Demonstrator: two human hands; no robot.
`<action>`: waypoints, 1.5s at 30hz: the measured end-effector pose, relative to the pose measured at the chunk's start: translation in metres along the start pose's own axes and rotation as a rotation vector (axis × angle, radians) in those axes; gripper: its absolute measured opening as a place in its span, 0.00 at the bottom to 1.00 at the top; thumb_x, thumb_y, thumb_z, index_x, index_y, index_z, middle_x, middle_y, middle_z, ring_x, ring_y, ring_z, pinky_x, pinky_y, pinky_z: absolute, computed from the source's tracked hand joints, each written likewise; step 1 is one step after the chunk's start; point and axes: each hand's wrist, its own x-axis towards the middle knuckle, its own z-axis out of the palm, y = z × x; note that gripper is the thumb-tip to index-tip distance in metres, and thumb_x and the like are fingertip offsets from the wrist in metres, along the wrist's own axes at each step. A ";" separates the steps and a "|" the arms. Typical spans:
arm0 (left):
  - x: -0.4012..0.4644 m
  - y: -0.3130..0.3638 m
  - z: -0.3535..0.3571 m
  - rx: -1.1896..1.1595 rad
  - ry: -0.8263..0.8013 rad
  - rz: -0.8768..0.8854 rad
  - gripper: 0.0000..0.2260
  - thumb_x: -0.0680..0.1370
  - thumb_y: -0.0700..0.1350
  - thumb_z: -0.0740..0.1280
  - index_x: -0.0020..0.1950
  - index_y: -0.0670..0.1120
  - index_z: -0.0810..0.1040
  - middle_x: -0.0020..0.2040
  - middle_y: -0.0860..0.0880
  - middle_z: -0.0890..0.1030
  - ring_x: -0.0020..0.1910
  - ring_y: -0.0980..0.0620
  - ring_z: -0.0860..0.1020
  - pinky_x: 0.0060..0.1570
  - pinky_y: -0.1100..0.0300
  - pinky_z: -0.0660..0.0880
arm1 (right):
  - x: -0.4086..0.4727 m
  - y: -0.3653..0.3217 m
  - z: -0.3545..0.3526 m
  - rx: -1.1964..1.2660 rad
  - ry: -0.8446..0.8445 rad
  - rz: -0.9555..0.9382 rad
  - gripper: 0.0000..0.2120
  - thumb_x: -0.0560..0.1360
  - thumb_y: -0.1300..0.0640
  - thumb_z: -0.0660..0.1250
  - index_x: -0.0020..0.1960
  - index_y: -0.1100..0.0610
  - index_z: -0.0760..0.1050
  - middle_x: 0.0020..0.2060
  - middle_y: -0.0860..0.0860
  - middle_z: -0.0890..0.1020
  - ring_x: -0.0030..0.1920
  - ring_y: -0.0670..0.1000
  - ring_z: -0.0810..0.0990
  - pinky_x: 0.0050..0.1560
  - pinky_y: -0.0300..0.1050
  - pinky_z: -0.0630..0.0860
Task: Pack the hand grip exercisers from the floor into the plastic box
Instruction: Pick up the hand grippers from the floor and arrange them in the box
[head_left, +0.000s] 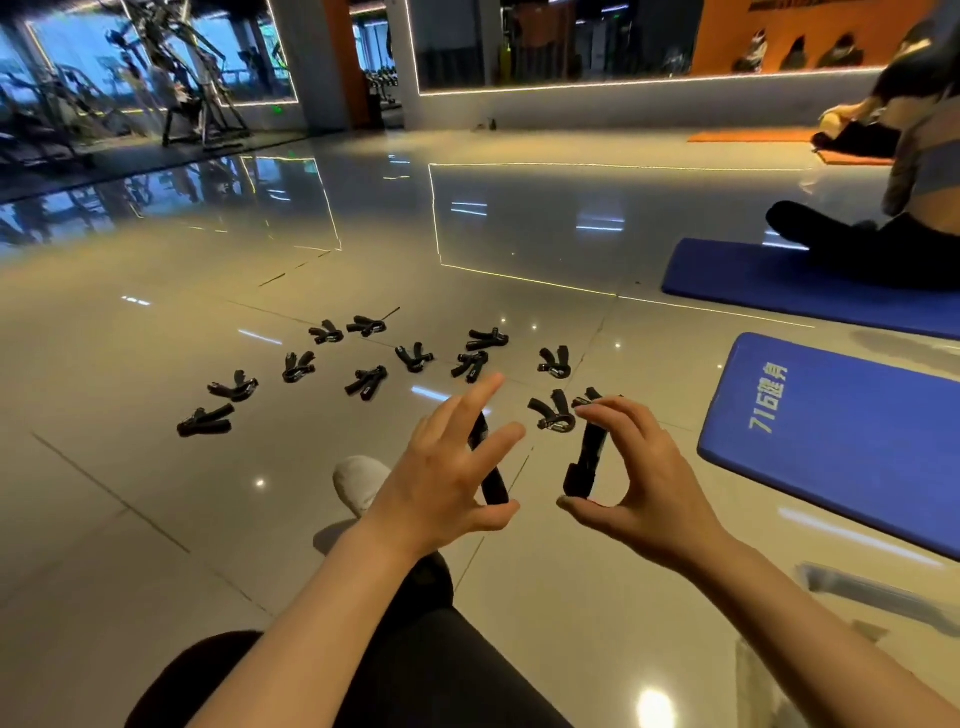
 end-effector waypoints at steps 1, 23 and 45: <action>0.000 0.004 -0.001 0.000 0.012 0.009 0.27 0.65 0.57 0.70 0.59 0.50 0.69 0.70 0.43 0.61 0.62 0.43 0.69 0.50 0.52 0.74 | -0.004 0.001 -0.003 -0.052 0.020 -0.056 0.40 0.61 0.47 0.78 0.68 0.46 0.63 0.65 0.51 0.68 0.59 0.54 0.73 0.56 0.49 0.74; 0.055 0.103 0.103 -0.231 -0.122 0.371 0.27 0.62 0.56 0.75 0.56 0.47 0.74 0.63 0.46 0.74 0.60 0.40 0.73 0.50 0.48 0.78 | -0.134 0.076 -0.059 -0.311 -0.156 0.361 0.40 0.62 0.45 0.77 0.68 0.45 0.60 0.67 0.51 0.68 0.58 0.53 0.74 0.51 0.40 0.73; 0.067 0.262 0.073 -0.060 -0.339 0.828 0.26 0.57 0.61 0.77 0.50 0.50 0.78 0.53 0.47 0.78 0.53 0.43 0.77 0.42 0.50 0.76 | -0.310 0.068 -0.169 -0.257 -0.228 0.925 0.45 0.62 0.39 0.76 0.72 0.45 0.58 0.70 0.45 0.64 0.63 0.49 0.72 0.58 0.44 0.72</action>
